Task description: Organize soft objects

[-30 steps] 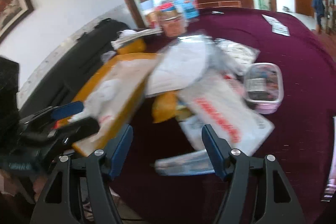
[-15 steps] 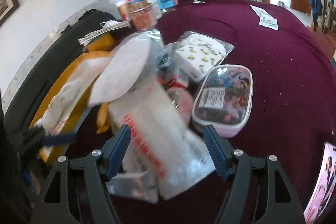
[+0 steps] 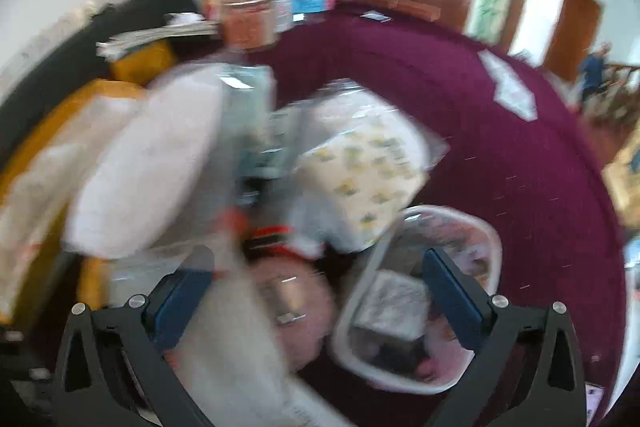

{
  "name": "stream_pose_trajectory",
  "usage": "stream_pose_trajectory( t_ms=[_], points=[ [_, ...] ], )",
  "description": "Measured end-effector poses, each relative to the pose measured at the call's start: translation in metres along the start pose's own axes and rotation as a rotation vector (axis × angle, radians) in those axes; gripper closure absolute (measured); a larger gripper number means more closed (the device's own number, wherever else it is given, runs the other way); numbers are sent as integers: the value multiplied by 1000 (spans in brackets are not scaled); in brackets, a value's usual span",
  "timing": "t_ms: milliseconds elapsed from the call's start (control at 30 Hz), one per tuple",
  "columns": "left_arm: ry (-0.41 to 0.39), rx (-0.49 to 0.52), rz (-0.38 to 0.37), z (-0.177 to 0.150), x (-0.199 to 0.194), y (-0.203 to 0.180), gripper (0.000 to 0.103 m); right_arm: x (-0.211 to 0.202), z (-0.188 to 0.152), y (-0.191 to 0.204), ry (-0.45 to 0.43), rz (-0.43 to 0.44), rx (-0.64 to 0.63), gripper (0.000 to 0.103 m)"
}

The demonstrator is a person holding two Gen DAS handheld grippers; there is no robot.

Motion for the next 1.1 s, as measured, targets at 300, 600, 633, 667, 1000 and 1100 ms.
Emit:
stream_pose_trajectory(
  t_ms=[300, 600, 633, 667, 1000, 1100],
  points=[
    [27, 34, -1, 3, 6, -10, 50, 8, -2, -7, -89, -94, 7, 0],
    [30, -1, -2, 1, 6, -6, 46, 8, -2, -8, -86, -102, 3, 0],
    [28, -2, -4, 0, 5, -6, 46, 8, -2, -7, -86, -100, 4, 0],
    [26, -3, -6, 0, 4, -5, 46, 8, -2, -7, -86, -101, 4, 0],
    [24, -3, -17, -7, 4, -7, 46, 7, -2, -6, -86, -101, 3, 0],
    [29, -5, -16, -8, 6, -8, 46, 8, -2, -7, -86, -100, 4, 0]
  ],
)
Point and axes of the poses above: each gripper's, at about its wrist camera, not at the fingertips, and x roughly the way its jaws point, y to its left, z to its top, the point moved 1 cm from there along x, roughly the way its jaws point, and after that the axes turned 13 degrees about y, right-handed, at the moved point
